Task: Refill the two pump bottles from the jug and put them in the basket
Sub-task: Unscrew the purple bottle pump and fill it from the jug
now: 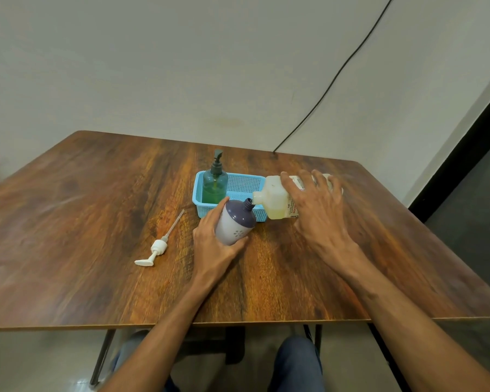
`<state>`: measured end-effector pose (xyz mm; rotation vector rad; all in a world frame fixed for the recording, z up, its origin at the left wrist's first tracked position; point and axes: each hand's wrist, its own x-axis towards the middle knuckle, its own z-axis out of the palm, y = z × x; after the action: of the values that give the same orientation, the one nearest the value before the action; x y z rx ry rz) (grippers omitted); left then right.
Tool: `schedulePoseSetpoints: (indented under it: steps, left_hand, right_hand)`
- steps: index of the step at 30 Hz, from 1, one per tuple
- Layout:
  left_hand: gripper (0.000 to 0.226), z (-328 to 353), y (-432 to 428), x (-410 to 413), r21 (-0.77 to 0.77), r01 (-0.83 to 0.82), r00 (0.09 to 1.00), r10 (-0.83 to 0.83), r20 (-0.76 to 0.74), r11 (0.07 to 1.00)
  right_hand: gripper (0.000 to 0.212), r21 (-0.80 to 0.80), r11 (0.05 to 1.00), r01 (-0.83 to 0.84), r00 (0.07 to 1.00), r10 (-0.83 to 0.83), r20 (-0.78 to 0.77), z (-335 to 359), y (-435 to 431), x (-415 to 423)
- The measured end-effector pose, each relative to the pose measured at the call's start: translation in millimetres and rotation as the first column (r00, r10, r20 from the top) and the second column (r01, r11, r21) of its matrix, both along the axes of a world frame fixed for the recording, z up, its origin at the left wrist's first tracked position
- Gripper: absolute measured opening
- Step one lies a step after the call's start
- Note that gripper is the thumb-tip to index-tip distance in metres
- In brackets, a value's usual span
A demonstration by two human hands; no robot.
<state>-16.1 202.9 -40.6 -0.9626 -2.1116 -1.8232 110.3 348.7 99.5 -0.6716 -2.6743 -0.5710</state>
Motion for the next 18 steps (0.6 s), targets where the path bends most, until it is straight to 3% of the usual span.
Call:
schedulePoseSetpoints:
  steps: [18]
  left_hand:
    - [0.093,0.6,-0.2,-0.3,-0.011,-0.001,1.000,0.002,0.017,1.000]
  right_hand:
    - [0.098,0.001,1.000,0.001,1.000,-0.001,0.016,1.7,0.0,-0.6]
